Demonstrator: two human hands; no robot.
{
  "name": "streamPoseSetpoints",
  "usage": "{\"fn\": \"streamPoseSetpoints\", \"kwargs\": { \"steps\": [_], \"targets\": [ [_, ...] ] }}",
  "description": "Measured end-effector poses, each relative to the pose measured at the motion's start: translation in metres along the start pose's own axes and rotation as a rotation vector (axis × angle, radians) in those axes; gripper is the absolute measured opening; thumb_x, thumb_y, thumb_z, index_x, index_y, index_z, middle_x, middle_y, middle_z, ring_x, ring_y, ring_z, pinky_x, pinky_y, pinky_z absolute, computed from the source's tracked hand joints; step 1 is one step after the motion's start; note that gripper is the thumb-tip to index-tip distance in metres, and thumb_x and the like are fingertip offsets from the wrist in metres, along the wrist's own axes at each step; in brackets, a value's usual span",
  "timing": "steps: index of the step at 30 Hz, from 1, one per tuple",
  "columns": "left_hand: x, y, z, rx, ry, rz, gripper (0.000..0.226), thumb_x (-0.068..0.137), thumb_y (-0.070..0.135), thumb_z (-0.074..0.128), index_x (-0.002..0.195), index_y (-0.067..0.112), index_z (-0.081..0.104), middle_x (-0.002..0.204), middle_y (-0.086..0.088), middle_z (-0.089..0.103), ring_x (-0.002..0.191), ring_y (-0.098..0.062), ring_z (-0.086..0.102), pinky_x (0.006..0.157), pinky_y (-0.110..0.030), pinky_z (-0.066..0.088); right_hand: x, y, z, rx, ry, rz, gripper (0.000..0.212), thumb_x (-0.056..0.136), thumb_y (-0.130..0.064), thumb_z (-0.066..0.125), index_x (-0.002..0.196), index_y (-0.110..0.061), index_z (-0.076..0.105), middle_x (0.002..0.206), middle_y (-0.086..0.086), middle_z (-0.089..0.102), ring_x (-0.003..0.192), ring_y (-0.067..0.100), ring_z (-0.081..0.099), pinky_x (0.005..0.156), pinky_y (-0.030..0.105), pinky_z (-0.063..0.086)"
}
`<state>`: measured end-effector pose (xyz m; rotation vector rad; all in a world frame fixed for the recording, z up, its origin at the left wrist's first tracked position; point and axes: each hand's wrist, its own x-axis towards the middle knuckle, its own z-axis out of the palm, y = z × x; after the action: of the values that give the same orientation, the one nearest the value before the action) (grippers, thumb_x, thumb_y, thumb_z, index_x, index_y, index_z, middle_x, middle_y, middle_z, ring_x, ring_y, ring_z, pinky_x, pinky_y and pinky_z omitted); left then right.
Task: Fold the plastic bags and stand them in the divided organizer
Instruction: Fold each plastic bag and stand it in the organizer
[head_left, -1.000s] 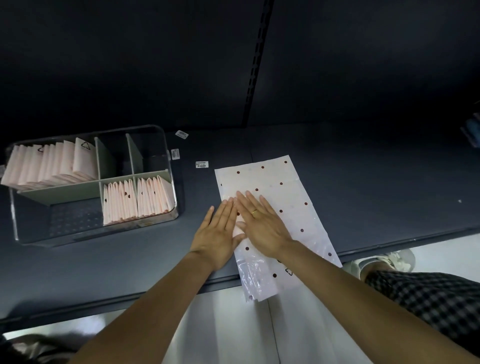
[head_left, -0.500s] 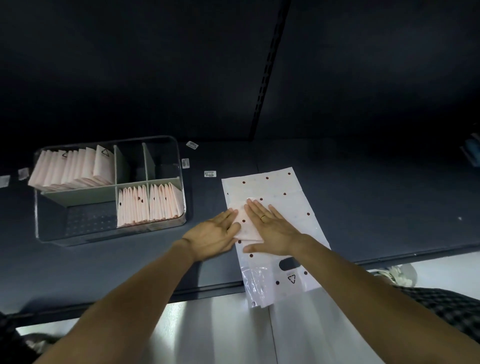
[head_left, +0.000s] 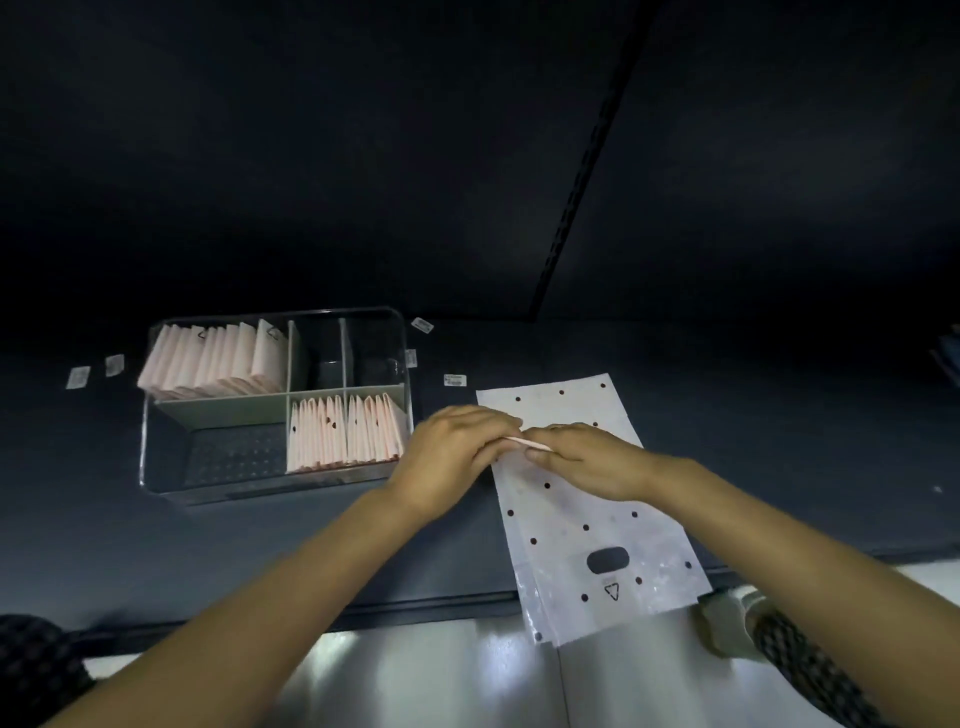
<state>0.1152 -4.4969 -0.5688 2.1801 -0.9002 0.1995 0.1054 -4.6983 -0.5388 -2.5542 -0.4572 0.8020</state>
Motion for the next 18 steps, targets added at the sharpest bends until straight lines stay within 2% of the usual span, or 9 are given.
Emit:
{"fn": "streamPoseSetpoints", "kwargs": {
  "steps": [2,4,6,8,10,12,14,16,18],
  "targets": [
    [0.004,0.005,-0.023,-0.02,-0.015,-0.026,0.012,0.088,0.019,0.061,0.093,0.017,0.072,0.086,0.005,0.072,0.079,-0.014,0.066,0.069,-0.03,0.052,-0.007,-0.021,-0.013,-0.031,-0.002,-0.009,0.034,0.1,-0.041,0.034,0.128,-0.03,0.05,0.098,-0.001,0.063,0.089,0.015,0.057,0.084,0.03,0.045],
    [0.01,0.009,-0.044,-0.044,-0.039,-0.085,0.011,0.089,0.025,0.06,0.089,0.023,0.071,0.075,0.008,0.069,0.069,-0.011,0.062,0.062,-0.029,0.048,-0.012,-0.042,-0.022,-0.078,0.111,-0.035,0.029,0.098,-0.043,0.038,0.1,-0.024,0.059,0.07,-0.005,0.055,0.068,0.008,0.051,0.066,0.022,0.042],
    [0.016,0.008,-0.063,-0.102,-0.075,-0.159,0.009,0.088,0.031,0.062,0.087,0.029,0.07,0.076,0.01,0.069,0.071,-0.009,0.063,0.065,-0.033,0.049,-0.013,-0.062,-0.028,-0.093,0.209,-0.062,0.035,0.099,-0.04,0.038,0.072,-0.021,0.05,0.057,-0.007,0.043,0.056,0.008,0.041,0.056,0.019,0.035],
    [0.014,0.004,-0.08,-0.279,-0.116,-0.278,0.005,0.084,0.032,0.066,0.088,0.031,0.068,0.081,0.012,0.071,0.078,-0.006,0.065,0.07,-0.035,0.053,-0.011,-0.08,-0.036,-0.013,0.251,-0.072,0.039,0.099,-0.036,0.039,0.07,-0.013,0.051,0.058,-0.005,0.045,0.055,0.008,0.042,0.056,0.018,0.036],
    [0.006,-0.008,-0.096,-0.421,-0.128,-0.416,0.007,0.08,0.023,0.072,0.086,0.023,0.07,0.082,0.005,0.072,0.079,-0.01,0.068,0.073,-0.04,0.055,-0.004,-0.095,-0.042,0.215,0.291,-0.077,0.038,0.099,-0.031,0.042,0.077,-0.004,0.058,0.068,0.005,0.057,0.065,0.012,0.055,0.064,0.019,0.048],
    [-0.005,-0.022,-0.11,-0.48,-0.103,-0.509,0.004,0.079,0.015,0.074,0.076,0.013,0.072,0.071,-0.002,0.069,0.068,-0.013,0.064,0.069,-0.042,0.052,0.007,-0.11,-0.046,0.398,0.287,-0.085,0.034,0.098,-0.025,0.047,0.084,0.001,0.063,0.08,0.013,0.064,0.076,0.018,0.064,0.073,0.028,0.057],
    [-0.014,-0.035,-0.121,-0.501,-0.034,-0.528,0.016,0.08,0.015,0.073,0.066,0.023,0.069,0.061,0.007,0.063,0.06,-0.006,0.056,0.06,-0.033,0.047,0.024,-0.124,-0.045,0.376,0.271,-0.086,0.024,0.095,-0.02,0.053,0.09,-0.001,0.066,0.085,0.011,0.068,0.079,0.016,0.068,0.073,0.029,0.059],
    [-0.021,-0.051,-0.131,-0.318,0.058,-0.523,0.016,0.083,0.026,0.07,0.07,0.035,0.064,0.065,0.013,0.061,0.063,-0.004,0.054,0.06,-0.027,0.039,0.046,-0.138,-0.04,0.315,0.301,-0.061,0.017,0.092,-0.017,0.056,0.095,-0.006,0.069,0.088,0.005,0.07,0.076,0.013,0.07,0.07,0.027,0.059],
    [-0.03,-0.07,-0.14,0.223,0.152,-0.507,0.011,0.088,0.036,0.061,0.098,0.038,0.064,0.093,0.011,0.065,0.087,-0.011,0.056,0.067,-0.03,0.039,0.071,-0.151,-0.039,0.352,0.376,-0.013,0.015,0.092,-0.014,0.056,0.099,-0.008,0.067,0.093,0.002,0.07,0.077,0.013,0.07,0.067,0.028,0.06]
  ]
}}
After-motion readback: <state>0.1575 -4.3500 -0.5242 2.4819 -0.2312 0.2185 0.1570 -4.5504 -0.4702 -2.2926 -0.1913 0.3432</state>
